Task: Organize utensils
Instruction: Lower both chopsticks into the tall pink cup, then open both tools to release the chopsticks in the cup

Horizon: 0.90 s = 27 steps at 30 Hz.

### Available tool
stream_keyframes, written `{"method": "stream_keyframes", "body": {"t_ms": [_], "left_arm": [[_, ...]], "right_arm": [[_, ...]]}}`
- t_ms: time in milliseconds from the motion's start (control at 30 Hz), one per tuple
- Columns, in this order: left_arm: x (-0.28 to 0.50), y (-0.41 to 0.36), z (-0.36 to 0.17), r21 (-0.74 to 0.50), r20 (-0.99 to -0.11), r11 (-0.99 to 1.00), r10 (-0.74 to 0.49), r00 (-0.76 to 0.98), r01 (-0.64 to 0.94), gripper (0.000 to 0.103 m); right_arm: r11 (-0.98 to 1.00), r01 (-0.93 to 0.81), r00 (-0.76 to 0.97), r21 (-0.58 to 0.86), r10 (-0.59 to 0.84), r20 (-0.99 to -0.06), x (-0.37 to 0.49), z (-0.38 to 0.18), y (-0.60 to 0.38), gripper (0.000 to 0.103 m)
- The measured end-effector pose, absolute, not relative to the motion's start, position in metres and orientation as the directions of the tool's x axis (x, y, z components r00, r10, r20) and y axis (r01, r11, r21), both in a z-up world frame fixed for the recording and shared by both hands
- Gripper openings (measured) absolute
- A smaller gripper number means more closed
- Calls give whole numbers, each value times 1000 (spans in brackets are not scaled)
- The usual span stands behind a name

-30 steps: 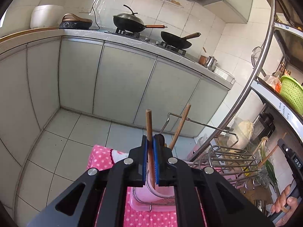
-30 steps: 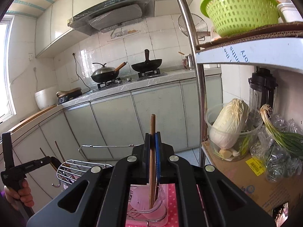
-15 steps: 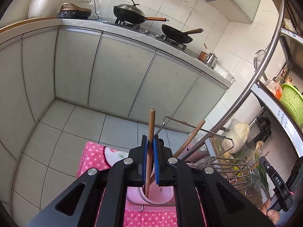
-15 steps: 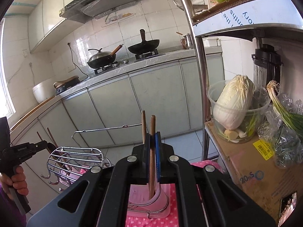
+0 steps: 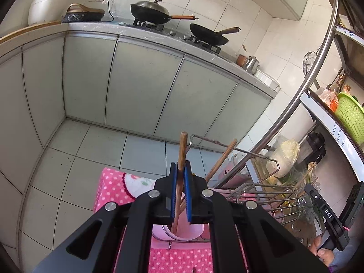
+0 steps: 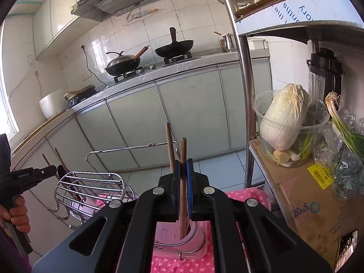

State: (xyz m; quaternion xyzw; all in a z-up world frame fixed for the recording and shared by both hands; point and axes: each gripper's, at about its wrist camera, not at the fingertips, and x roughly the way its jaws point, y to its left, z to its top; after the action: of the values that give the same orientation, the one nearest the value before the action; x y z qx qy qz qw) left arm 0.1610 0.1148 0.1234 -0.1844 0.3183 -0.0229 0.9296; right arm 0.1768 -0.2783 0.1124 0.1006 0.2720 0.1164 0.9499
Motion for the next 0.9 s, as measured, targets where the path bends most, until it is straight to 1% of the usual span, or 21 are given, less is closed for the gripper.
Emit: {"method": "stream_keyframes", "body": {"t_ms": [100, 167, 333, 467, 600, 667, 767, 833, 900], "left_arm": [[155, 120, 140, -358, -555, 931, -158, 817, -64, 5], [153, 120, 149, -337, -556, 940, -153, 817, -53, 5], [160, 111, 159, -241, -583, 970, -139, 800, -7, 5], [172, 104, 145, -197, -637, 980, -130, 760, 2, 5], [181, 98, 118, -223, -677, 975, -157, 719, 3, 6], [181, 97, 112, -214, -667, 977, -141, 732, -7, 6], [182, 101, 107, -279, -672, 960, -181, 718, -18, 6], [181, 103, 105, -285, -669, 958, -181, 721, -24, 10], [179, 104, 106, -284, -661, 958, -181, 729, -20, 16]], "right_arm": [[949, -165, 825, 270, 283, -489, 177, 114, -282, 5], [948, -164, 823, 273, 284, -492, 178, 114, -283, 5], [951, -167, 817, 261, 282, -503, 177, 110, -281, 5], [950, -169, 816, 262, 284, -504, 178, 111, -281, 5], [953, -168, 815, 251, 277, -508, 180, 111, -280, 5], [955, -166, 813, 245, 273, -514, 180, 111, -279, 5], [954, -165, 800, 249, 277, -533, 182, 109, -279, 6], [952, -160, 789, 260, 282, -546, 184, 106, -280, 11], [946, -172, 785, 274, 300, -542, 183, 104, -281, 27]]}}
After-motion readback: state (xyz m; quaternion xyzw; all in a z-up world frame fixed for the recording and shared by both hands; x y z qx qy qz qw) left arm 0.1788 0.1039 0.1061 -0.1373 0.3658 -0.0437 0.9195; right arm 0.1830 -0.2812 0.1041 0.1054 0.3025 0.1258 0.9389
